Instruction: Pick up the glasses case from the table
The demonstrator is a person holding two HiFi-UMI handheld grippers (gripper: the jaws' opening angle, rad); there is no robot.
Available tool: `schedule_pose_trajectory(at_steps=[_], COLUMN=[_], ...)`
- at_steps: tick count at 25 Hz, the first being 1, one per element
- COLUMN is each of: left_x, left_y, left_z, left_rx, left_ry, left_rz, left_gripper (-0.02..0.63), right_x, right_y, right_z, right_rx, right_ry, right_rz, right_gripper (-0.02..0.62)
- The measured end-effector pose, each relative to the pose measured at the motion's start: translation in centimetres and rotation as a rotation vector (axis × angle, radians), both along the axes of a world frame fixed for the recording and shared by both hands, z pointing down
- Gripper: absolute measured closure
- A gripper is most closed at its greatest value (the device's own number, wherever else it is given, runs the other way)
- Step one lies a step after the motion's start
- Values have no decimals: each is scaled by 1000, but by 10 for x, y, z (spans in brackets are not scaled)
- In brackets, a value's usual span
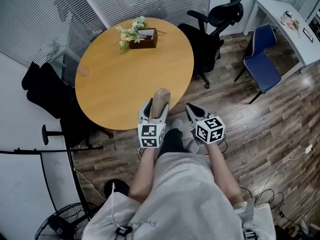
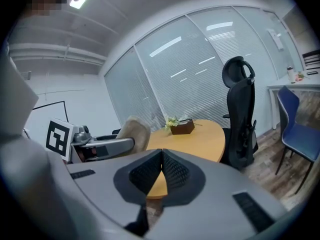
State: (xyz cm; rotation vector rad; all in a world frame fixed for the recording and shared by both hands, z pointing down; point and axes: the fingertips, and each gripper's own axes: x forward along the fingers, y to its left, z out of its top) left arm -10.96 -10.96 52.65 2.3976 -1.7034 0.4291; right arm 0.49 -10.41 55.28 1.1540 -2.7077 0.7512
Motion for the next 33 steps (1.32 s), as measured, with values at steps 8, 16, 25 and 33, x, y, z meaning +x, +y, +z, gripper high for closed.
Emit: schedule_pose_trajectory(at_steps=[8,16,25,33], left_x=[4,11,19,21], left_y=[-1,-7,-13,-18], left_z=[-4,4,10,13], left_rx=[9,-3,-18,-26], left_ry=[-12,-16,-13,-20], left_rz=[-1,12,14,8], left_gripper=[327,327,327,327], right_x=[3,9,14,15], right_y=[2,-1,-6,-11], right_z=[-3,3,4,7], right_rx=[11,5,7,0], right_ry=[6,12,16,13], right_rz=[-22,-32,-49,-64], right_gripper=[597,597,597,597])
